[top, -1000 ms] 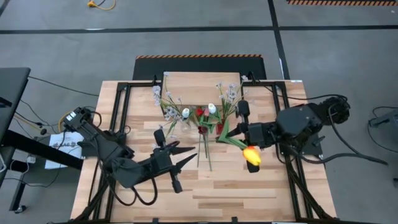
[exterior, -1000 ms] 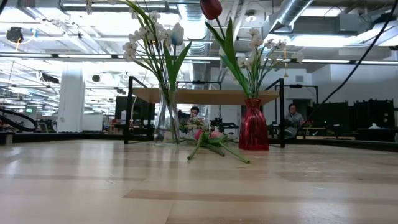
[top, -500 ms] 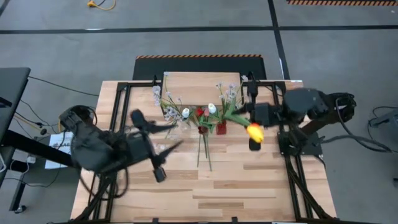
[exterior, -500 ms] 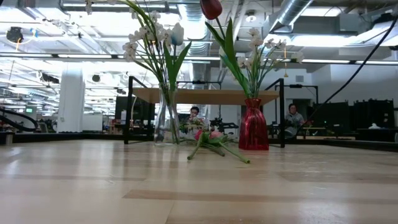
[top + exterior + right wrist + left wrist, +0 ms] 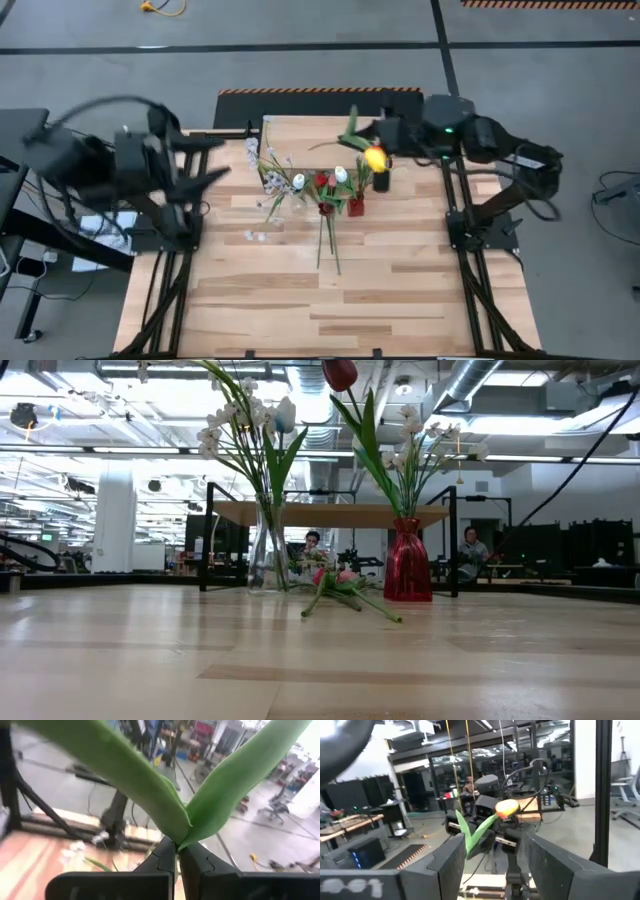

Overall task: Pick and place flowers into a vace then onto a shelf
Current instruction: Put the yellow flower into the transparent vase

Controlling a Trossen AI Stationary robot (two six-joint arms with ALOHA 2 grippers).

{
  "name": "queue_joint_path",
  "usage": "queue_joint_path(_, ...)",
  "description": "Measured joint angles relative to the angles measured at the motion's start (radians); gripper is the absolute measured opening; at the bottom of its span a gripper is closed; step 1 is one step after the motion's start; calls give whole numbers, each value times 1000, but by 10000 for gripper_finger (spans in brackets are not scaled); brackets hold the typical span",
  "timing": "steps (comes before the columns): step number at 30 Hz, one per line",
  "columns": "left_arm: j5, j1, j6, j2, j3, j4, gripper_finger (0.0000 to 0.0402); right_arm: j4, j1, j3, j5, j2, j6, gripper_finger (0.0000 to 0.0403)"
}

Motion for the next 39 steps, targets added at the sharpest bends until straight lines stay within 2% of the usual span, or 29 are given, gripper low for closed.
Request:
queue_joint_path(6,138,95,-64,-101,-1,-177,193,-48,-54,236,-8,199,-4,0)
queue_joint_path(10,162,130,-96,-144,-1,-281,193,-175,-86,450,-36,359,16,0)
queue_joint_path(15,164,154,-128,-212,-60,-334,193,-150,-130,414,-102,381,94,0)
queue_joint_path(17,165,162,-137,-252,-110,-312,193,-226,-147,419,-103,383,121,0)
queue_joint_path(29,184,172,-138,-518,-502,-52,193,-226,-134,429,-156,405,163,0)
queue_joint_path(39,185,172,-144,-635,-735,125,193,-269,-127,425,-158,421,212,0)
